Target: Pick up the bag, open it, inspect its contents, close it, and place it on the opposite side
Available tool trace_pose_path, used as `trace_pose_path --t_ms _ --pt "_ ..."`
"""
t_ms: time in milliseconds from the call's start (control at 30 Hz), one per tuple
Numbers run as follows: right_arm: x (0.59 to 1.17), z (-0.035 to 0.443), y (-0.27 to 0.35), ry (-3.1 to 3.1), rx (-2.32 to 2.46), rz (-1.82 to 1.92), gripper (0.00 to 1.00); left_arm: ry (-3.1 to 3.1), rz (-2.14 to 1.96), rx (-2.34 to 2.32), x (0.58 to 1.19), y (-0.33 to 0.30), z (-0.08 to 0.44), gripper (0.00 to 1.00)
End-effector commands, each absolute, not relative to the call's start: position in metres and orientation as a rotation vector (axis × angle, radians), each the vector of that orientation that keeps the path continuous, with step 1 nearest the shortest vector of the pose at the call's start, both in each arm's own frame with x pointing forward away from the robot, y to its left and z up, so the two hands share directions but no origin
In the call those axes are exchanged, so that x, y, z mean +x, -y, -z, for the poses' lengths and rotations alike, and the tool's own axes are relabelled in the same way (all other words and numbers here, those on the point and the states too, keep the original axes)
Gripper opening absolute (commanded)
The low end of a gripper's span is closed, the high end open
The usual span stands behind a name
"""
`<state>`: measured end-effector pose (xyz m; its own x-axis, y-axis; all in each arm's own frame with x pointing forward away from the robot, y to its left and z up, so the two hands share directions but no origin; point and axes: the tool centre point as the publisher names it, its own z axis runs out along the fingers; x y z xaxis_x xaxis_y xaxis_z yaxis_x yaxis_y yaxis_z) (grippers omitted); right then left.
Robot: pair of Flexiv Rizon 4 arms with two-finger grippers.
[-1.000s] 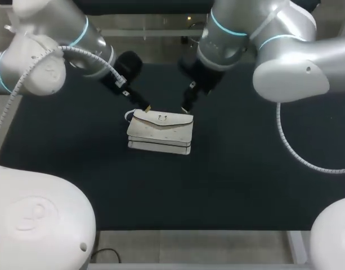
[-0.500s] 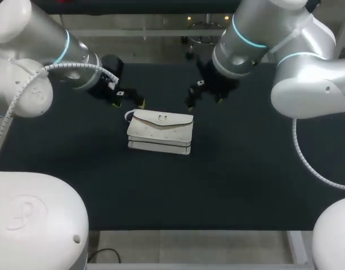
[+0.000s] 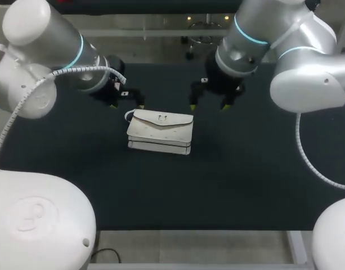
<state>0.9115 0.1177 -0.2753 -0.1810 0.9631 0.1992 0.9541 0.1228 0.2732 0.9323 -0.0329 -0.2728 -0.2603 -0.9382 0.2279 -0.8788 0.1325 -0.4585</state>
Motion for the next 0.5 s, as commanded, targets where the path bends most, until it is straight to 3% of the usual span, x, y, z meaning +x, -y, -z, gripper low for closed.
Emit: trace_pose_path --t_ms 33,500 --pt "0.915 0.273 -0.120 -2.353 2.003 -0.496 1.00 -2.271 0.781 -1.836 0.933 0.034 0.273 1.00" --pt "0.946 0.289 -0.113 -2.239 2.540 -0.733 1.00 -2.334 1.135 -2.265 0.969 0.023 0.301 1.00"
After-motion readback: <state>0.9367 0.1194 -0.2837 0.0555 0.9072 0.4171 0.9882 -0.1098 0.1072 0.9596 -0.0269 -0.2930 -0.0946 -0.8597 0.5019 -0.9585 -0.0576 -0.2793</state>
